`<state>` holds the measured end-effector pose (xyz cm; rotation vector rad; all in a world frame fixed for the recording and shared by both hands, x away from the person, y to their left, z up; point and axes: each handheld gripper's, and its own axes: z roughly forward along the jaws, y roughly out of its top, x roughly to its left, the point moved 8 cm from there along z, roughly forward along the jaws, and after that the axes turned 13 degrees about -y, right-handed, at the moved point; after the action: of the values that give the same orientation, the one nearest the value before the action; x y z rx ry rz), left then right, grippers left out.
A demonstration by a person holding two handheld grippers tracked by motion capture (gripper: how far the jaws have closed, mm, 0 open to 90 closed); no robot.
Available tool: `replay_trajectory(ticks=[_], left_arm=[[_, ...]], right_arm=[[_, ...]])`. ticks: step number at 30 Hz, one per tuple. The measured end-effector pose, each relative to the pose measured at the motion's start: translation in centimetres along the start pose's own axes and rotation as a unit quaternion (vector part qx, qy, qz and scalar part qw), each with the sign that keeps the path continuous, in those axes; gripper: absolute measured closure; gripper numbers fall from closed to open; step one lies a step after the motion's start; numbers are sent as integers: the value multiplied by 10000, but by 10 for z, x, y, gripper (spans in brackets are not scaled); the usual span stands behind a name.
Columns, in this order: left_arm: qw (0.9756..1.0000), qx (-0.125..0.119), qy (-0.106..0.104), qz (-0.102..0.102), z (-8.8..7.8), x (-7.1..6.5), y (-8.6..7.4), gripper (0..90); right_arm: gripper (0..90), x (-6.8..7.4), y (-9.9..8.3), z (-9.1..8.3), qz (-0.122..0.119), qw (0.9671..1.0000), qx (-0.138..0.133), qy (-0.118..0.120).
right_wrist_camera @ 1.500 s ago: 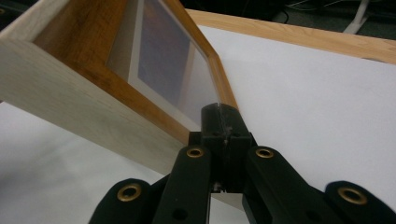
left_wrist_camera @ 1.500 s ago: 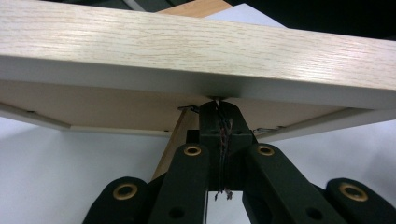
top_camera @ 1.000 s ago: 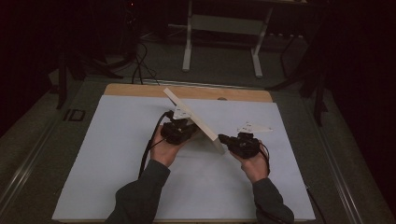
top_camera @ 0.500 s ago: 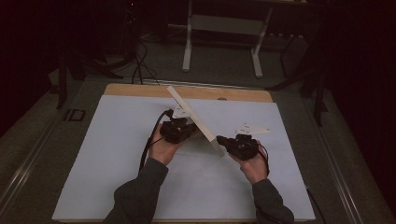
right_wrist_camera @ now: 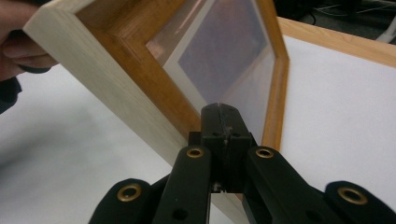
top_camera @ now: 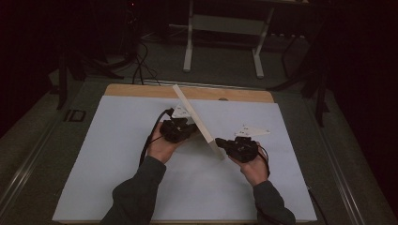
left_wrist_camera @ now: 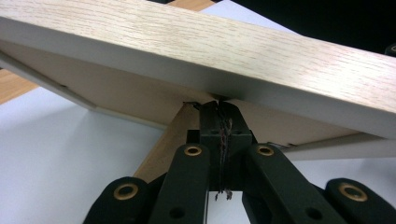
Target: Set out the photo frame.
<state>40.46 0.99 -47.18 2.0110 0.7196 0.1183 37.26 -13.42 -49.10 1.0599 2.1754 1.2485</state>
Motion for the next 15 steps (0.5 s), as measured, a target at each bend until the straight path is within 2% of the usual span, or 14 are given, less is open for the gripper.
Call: replay_trajectory(ticks=[8, 15], left_arm=[[9998, 26, -81, 156, 0, 2, 1, 898], [9997, 29, -165, 170, 0, -1, 1, 899]], right_arm=[[900, 7, 1, -1, -120, 9999, -9, 61], [900, 12, 0, -2, -258, 9996, 18, 70]])
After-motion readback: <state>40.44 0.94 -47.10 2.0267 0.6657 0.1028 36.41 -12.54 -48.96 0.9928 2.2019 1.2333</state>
